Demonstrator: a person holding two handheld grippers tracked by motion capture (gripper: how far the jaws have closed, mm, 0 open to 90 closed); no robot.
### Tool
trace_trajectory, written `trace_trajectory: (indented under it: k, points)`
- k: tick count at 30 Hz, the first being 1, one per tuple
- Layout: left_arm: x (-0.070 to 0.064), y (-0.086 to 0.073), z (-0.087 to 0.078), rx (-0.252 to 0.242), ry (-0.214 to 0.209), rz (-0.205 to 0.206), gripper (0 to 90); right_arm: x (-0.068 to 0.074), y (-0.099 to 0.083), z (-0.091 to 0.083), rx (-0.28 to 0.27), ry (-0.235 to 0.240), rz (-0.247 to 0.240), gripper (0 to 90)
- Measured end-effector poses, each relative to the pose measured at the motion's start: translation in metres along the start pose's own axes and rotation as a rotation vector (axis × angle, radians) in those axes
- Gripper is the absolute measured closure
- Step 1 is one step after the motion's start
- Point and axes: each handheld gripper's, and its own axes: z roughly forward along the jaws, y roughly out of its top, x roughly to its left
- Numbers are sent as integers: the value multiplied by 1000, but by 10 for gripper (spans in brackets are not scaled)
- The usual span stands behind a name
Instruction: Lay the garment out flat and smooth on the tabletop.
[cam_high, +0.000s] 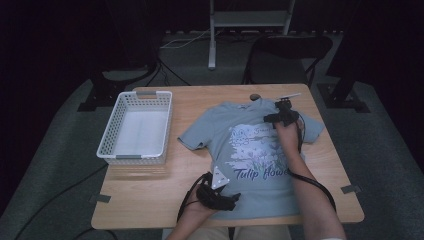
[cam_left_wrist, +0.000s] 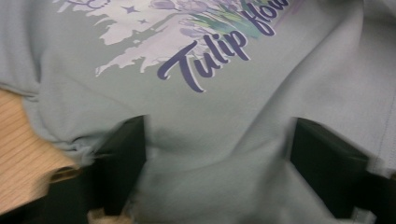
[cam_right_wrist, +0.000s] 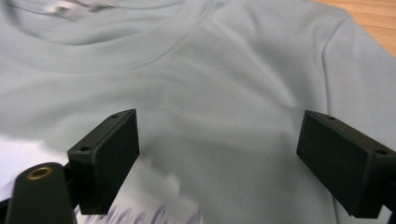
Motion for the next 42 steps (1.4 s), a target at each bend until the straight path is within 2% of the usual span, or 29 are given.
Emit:
trace_trajectory:
  k: [2,4,8,9,10,11,13,17,20,21,24,26,27,29,34,37,42]
  points:
    - [4,-1,-2,-13,19,-20,192,-2,-7,-11,-17,14,-2,126]
    - [7,-1,-5,-35,30,-40,192,-3,-16,-21,-16,5,-23,126]
    - [16,-1,-14,-70,63,-46,192,-10,-37,-40,-40,31,-28,126]
    - [16,-1,-14,-70,63,-46,192,-10,-37,-40,-40,31,-28,126]
    - [22,-1,-18,-72,71,-45,192,-18,-51,-53,-63,58,-17,126]
    - [25,-2,-21,-85,74,-42,192,-19,-54,-55,-65,62,-18,126]
    - [31,-4,-25,-82,90,-55,192,-24,-65,-64,-79,72,-17,126]
    - [43,-13,-37,-109,117,-90,192,-34,-88,-81,-104,95,-19,126]
    - [51,-21,-45,-142,117,-119,192,-41,-111,-93,-123,123,-1,126]
    - [51,-21,-45,-142,117,-119,193,-41,-111,-93,-123,123,-1,126]
    - [59,-31,-54,-180,129,-150,192,-51,-142,-108,-135,143,-3,126]
    - [62,-37,-59,-197,127,-160,192,-53,-155,-116,-134,140,-12,126]
    - [62,-37,-59,-197,127,-160,192,-53,-155,-116,-134,140,-12,126]
    - [66,-43,-65,-198,139,-169,192,-55,-175,-128,-147,123,-37,126]
    - [71,-53,-76,-223,156,-192,193,-62,-209,-147,-166,99,-47,126]
    - [72,-59,-82,-246,162,-197,193,-66,-223,-155,-174,103,-40,126]
    - [71,-67,-86,-285,180,-188,193,-70,-234,-160,-206,96,-37,127]
